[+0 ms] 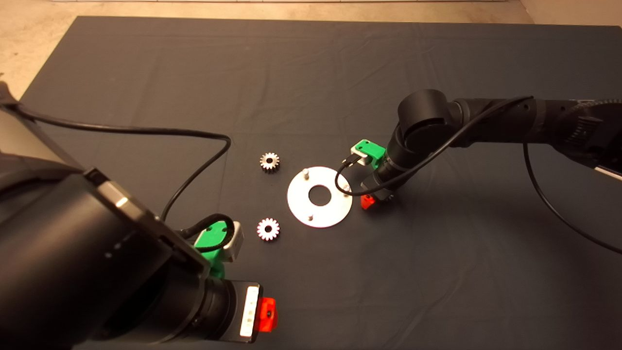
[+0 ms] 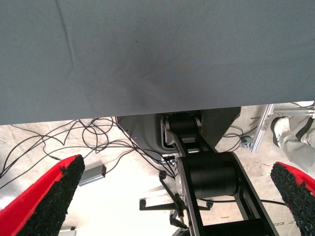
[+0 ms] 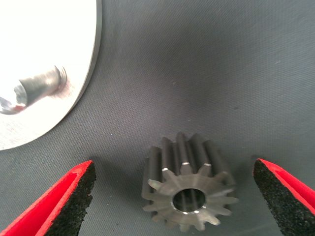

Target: Install three planetary gears onto the carrier pins

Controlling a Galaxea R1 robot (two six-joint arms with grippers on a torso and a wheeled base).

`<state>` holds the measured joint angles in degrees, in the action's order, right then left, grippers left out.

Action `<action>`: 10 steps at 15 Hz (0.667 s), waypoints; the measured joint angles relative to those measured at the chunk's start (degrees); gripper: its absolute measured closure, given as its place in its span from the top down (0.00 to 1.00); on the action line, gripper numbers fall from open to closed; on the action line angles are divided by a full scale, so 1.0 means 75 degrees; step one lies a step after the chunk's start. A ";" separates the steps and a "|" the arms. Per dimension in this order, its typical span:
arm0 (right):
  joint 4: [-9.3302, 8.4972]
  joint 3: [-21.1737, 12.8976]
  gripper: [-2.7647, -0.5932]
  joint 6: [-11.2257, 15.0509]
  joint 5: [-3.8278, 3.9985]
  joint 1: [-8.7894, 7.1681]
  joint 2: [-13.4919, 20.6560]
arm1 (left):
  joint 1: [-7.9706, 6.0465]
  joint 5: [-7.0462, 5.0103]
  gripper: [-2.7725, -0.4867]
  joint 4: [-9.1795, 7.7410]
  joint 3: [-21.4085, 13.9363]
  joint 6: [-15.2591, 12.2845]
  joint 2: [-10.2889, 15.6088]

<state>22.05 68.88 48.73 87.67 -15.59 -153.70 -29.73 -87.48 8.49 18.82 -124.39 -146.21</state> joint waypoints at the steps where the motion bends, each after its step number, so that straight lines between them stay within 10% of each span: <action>1: 0.0000 0.0000 0.82 0.0000 0.0000 0.0015 0.0000 | 0.0000 0.0000 0.99 -0.0001 0.0000 0.0000 0.0001; 10: 0.0000 0.0154 0.63 0.0003 0.0003 0.0041 -0.0018 | 0.0000 0.0000 0.99 -0.0001 0.0000 0.0000 0.0001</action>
<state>22.05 70.03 48.75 87.70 -15.29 -153.83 -29.73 -87.48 8.48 18.82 -124.39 -146.20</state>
